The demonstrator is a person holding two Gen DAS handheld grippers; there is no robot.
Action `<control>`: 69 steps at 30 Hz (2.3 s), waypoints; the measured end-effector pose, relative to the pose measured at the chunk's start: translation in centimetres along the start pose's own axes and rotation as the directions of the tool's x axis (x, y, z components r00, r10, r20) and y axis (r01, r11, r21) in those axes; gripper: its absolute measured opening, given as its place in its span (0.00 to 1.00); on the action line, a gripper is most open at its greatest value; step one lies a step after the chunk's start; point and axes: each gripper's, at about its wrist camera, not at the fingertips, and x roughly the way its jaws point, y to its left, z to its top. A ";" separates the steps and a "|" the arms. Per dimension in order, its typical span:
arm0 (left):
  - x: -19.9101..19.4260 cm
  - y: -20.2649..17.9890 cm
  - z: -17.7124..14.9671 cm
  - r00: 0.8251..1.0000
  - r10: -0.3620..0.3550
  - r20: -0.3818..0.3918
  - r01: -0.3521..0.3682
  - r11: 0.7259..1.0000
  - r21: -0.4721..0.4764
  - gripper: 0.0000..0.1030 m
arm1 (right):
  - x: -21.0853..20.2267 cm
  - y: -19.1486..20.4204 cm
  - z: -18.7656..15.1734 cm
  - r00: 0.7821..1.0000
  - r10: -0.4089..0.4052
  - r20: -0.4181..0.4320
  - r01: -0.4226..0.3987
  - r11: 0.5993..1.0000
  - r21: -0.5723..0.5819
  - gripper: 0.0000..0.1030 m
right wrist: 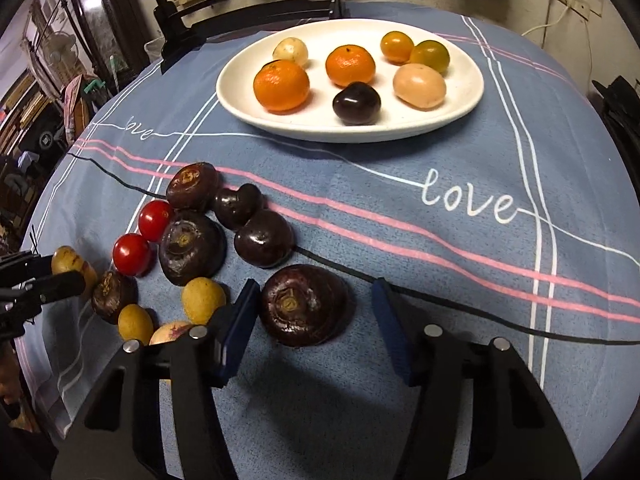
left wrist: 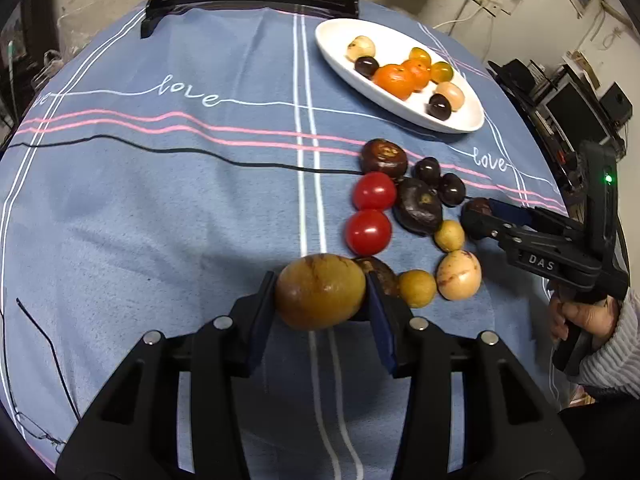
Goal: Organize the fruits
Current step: 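Grasp a large dark plum with the right gripper while the left holds the yellow-brown fruit, then carry the yellow-brown fruit and dark plum over the white plate and release both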
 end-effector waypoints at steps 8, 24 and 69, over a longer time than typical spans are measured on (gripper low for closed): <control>-0.2 0.7 0.0 1.000 0.023 0.001 -0.023 1.000 -0.010 0.43 | -0.2 0.8 -0.3 1.000 0.008 -0.008 -0.008 1.000 -0.017 0.42; -4.0 -2.9 0.2 0.994 -0.004 0.106 -0.010 0.992 0.128 0.43 | -9.9 2.4 -4.0 0.992 -0.016 0.124 0.014 1.000 0.023 0.42; 2.7 -9.3 14.6 0.990 0.032 0.140 -0.057 0.983 0.176 0.43 | -6.7 -4.4 7.0 0.978 0.017 0.209 -0.018 1.000 0.002 0.42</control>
